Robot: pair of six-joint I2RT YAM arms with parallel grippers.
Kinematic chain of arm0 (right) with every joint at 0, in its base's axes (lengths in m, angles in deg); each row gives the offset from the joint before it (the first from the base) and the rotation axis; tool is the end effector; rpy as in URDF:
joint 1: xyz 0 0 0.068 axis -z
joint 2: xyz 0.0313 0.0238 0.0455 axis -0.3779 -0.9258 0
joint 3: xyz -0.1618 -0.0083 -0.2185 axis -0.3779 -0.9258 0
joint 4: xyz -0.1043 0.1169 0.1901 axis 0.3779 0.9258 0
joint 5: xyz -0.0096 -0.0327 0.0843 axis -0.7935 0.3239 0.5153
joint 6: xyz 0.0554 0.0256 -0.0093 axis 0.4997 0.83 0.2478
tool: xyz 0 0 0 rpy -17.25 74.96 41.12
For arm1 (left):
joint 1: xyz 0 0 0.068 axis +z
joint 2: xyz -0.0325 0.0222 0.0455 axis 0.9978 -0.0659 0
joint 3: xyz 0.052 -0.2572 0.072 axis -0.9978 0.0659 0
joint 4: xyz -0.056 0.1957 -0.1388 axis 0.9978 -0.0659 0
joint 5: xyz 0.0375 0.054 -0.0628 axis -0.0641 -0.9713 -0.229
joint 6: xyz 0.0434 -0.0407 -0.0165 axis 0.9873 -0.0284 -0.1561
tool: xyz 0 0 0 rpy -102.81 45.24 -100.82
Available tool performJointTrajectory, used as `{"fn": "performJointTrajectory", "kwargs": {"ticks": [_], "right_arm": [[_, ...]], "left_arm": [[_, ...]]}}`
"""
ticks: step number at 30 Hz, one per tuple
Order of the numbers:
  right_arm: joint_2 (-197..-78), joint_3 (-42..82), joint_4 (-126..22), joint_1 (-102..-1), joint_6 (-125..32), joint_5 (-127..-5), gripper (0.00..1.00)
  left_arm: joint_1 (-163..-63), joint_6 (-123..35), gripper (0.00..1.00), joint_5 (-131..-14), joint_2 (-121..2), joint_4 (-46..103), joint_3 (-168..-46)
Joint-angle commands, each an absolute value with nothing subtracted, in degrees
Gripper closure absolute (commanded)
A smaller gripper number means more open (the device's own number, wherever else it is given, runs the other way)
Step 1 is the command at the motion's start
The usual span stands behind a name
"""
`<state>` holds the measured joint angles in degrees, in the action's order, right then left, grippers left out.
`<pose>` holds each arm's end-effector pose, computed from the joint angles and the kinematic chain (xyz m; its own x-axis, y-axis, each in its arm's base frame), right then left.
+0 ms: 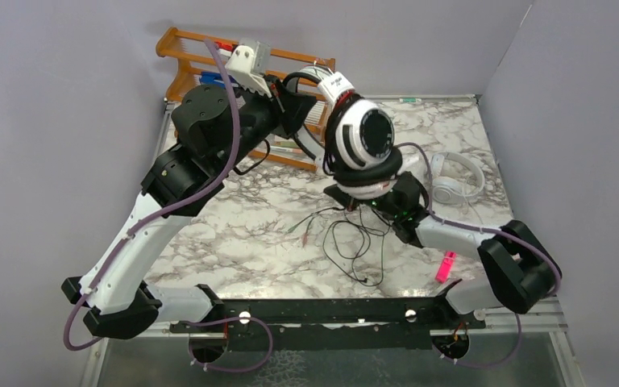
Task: Wrap the headphones
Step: Wrap the headphones cable around the headphones.
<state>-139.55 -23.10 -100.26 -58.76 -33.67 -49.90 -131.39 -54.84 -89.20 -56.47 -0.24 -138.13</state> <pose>0.2280 0.1920 0.2285 -0.3354 0.1357 -0.9323 -0.7978 0.4854 0.3577 0.1634 -0.1548 0.5435 -0.1741 -0.3570 -0.9177 0.5755 0.7193 -0.3890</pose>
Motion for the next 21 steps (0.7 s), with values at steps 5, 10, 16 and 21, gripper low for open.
{"fn": "performJointTrajectory", "kwargs": {"ticks": [5,10,16,21], "right_arm": [[-124.81,-19.42,-68.77,-49.81,-36.72,-49.05,1.0],[-122.1,-9.37,-46.02,-43.11,-39.42,-52.12,1.0],[-125.67,6.76,-26.92,-42.43,-45.12,-56.74,1.0],[-132.21,21.24,-17.79,-42.43,-45.21,-44.24,1.0]], "left_arm": [[-131.32,-37.67,1.0,-83.6,-49.89,-11.95,-137.1],[-131.36,-24.73,1.0,-87.66,-46.14,-13.93,-129.45],[-131.39,-14.83,1.0,-103.2,-47.82,-14.5,-119.7],[-131.4,-11.15,1.0,-111.82,-51.04,-11.25,-113.3]]}}
